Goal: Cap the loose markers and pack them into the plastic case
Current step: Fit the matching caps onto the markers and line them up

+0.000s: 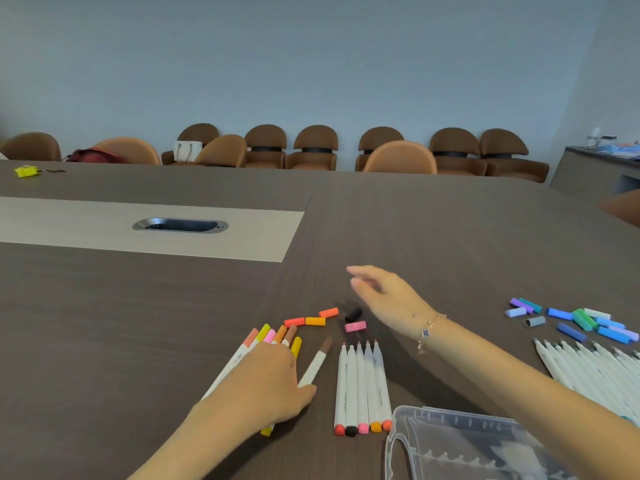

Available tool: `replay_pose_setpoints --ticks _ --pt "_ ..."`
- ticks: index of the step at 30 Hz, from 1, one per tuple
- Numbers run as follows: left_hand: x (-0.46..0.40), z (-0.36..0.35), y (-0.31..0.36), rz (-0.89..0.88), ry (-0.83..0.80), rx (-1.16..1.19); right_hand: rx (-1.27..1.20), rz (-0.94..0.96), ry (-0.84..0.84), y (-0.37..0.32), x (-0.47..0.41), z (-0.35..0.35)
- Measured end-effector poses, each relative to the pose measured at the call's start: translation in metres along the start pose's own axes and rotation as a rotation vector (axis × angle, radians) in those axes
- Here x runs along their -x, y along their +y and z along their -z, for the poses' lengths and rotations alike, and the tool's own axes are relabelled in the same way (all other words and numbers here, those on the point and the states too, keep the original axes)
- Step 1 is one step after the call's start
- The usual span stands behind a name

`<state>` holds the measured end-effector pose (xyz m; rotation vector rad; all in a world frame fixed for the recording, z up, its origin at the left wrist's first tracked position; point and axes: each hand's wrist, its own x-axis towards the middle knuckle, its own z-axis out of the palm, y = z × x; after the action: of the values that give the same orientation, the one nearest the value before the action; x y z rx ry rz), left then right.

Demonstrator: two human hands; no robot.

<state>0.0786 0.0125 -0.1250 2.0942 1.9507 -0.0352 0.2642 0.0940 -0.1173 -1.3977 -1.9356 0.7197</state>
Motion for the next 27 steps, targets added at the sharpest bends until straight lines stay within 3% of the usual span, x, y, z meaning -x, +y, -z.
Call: replay_pose_setpoints --ticks 6,11,15,20,27 --pt "0.002 -0.007 0.005 0.004 0.136 -0.187 0.217 -0.019 0.035 0.028 0.006 0.020" --pt "0.008 -0.023 0.024 -0.063 0.128 0.141 0.360 0.052 -0.080 0.031 -0.005 0.006" --pt "0.008 -0.027 0.023 -0.078 0.183 0.156 0.367 0.143 -0.139 0.019 -0.021 -0.014" --pt "0.004 -0.025 0.015 -0.058 0.055 0.191 0.326 0.164 -0.170 0.009 -0.037 -0.039" --pt "-0.006 -0.023 0.015 0.043 -0.101 0.300 0.360 0.202 -0.341 -0.001 -0.062 -0.057"
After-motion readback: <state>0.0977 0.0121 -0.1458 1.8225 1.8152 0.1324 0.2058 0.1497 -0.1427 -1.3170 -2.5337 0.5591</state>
